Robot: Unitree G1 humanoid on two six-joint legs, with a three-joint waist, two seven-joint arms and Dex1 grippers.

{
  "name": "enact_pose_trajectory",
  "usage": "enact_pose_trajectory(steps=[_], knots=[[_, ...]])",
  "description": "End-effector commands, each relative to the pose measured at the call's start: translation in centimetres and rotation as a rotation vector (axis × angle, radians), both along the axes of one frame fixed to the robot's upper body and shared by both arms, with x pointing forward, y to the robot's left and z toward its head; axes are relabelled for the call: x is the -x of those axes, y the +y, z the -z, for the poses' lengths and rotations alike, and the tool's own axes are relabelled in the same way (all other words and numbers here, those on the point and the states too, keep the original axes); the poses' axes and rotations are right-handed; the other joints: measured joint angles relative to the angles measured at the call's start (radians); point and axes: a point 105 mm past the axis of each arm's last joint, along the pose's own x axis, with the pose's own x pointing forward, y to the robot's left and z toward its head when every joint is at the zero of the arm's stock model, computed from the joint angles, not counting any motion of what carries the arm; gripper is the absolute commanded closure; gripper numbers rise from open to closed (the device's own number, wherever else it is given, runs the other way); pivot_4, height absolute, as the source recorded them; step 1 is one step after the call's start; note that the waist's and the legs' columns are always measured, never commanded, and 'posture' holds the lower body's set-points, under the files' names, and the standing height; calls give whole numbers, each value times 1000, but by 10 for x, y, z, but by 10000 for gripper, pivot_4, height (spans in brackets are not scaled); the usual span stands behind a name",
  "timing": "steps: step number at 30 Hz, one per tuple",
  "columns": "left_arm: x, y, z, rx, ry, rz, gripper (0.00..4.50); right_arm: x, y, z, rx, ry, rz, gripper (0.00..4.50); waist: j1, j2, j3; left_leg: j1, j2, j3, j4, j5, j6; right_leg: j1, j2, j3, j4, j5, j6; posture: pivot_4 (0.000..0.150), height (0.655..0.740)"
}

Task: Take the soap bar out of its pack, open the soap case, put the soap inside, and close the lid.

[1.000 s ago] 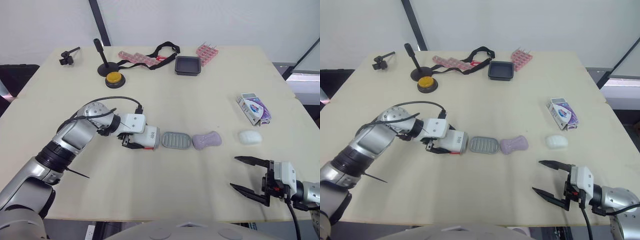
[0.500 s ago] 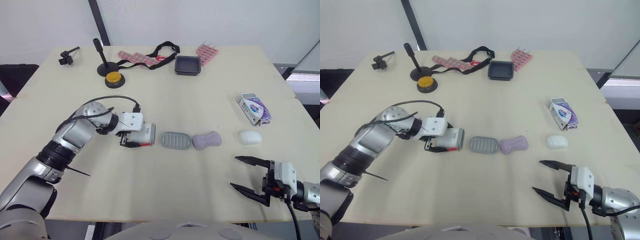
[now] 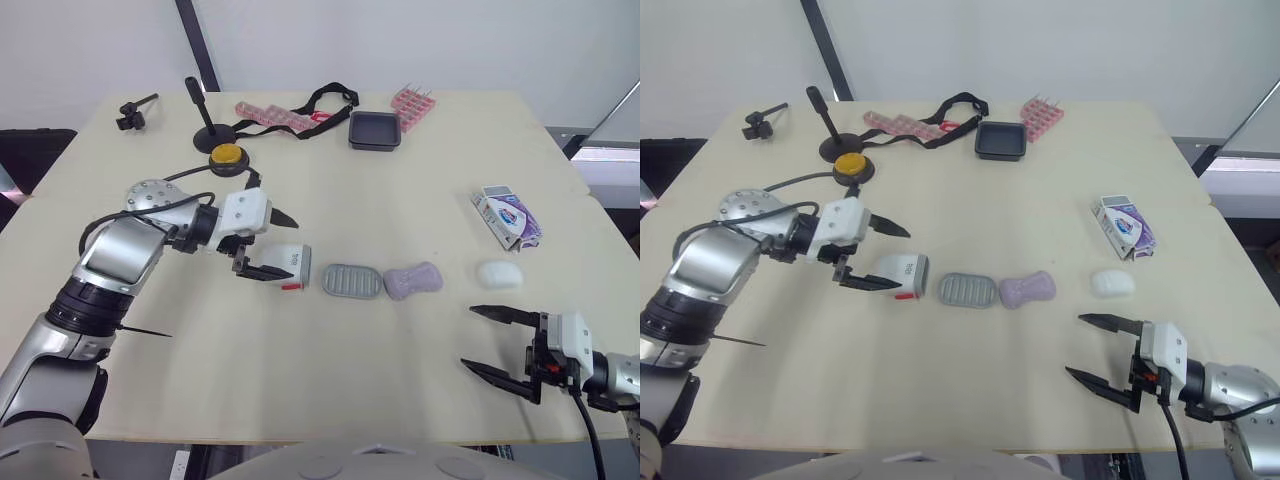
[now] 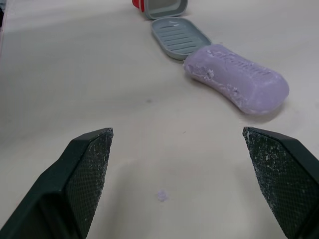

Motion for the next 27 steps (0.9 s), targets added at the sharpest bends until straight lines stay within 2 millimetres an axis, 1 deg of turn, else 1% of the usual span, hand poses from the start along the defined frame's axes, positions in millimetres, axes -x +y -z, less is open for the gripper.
enact_pose_trajectory(steps=[1, 7, 9, 10, 11, 13, 14, 17, 21, 23, 27], knots=[[18, 7, 3, 99, 28, -19, 95, -9, 4, -22, 57, -56, -45, 0, -2, 0, 0, 0, 0, -1, 0, 0, 0, 0, 0, 0, 0, 0, 0, 1500, 7291], [49, 23, 31, 184, 89, -147, 95, -30, 21, -47, 160, -99, -87, 0, -9, -1, 1, 0, 2, -1, -1, 0, 0, 0, 2, -1, -2, 0, 0, 1500, 7291], [54, 27, 35, 220, 101, -218, 95, -37, 26, -50, 204, -76, -96, 0, -6, -2, 1, 0, 1, -1, -1, 0, 0, 0, 2, -1, -3, 0, 0, 1500, 7291], [55, 31, 39, 251, 108, -286, 95, -41, 31, -52, 243, -66, -135, 0, -6, -2, 1, 1, 1, -1, -1, 0, 0, 1, 2, -1, -3, 0, 0, 1500, 7291], [58, 35, 45, 265, 142, -349, 95, -46, 36, -52, 292, -61, -169, 0, -12, -1, 1, 0, 1, -1, -1, 0, 0, 1, 2, -1, -4, 0, 0, 1500, 7291], [64, 41, 56, 251, 169, -399, 95, -54, 43, -54, 367, -63, -239, 0, -15, -1, 2, 1, 1, 0, -2, 0, -1, 1, 3, -1, -4, 0, 0, 1500, 7291], [67, 42, 59, 241, 168, -402, 95, -58, 45, -56, 383, -69, -253, 0, -17, -1, 2, 1, 2, -1, -2, 0, -1, 1, 3, -1, -5, 0, 0, 1500, 7291], [78, 47, 70, 200, 172, -375, 95, -71, 61, -61, 384, -39, -309, 0, -14, -1, 2, 1, 3, -1, -2, 0, -1, 1, 3, -2, -5, 0, 0, 1500, 7291], [83, 56, 81, 172, 178, -367, 95, -79, 78, -51, 458, -6, -418, 0, -12, -1, 2, 3, 2, -1, -3, 0, 0, 0, 5, -2, -5, 0, 0, 1500, 7291], [88, 55, 82, 183, 188, -345, 95, -83, 84, -49, 472, 13, -441, 0, -10, -1, 2, 3, 2, -1, -2, 0, 0, -1, 5, -2, -5, 0, 0, 1500, 7291], [99, 41, 81, 198, 182, -273, 95, -88, 92, -43, 503, 52, -469, 0, -10, -1, 2, 2, 2, -1, -2, 0, 0, -3, 5, -2, -3, 0, 0, 1500, 7291]])
